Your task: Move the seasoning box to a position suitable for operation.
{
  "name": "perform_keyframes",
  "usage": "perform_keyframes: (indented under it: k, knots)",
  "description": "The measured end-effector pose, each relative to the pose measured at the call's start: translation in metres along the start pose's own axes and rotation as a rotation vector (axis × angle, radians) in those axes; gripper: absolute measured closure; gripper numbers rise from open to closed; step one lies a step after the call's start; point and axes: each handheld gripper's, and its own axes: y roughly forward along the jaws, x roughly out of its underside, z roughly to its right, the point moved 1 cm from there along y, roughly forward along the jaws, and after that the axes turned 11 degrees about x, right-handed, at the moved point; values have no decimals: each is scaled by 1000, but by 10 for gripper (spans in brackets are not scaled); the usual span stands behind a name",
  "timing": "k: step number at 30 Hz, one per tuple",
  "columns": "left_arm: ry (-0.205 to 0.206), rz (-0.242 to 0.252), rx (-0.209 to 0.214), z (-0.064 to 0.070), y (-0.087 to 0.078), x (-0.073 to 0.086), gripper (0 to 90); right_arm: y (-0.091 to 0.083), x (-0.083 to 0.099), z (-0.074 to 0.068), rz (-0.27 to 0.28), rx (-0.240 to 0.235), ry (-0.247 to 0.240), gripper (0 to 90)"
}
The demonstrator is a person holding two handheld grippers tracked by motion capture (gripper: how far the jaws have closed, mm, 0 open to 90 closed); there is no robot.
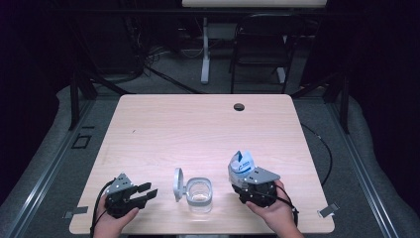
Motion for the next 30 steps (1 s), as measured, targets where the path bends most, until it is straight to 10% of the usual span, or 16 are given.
perform_keyframes:
  k: [30]
  knots:
    - [10, 11, -7, 1, -1, 0, 593, -6, -31, 1, -31, 5, -149, 447]
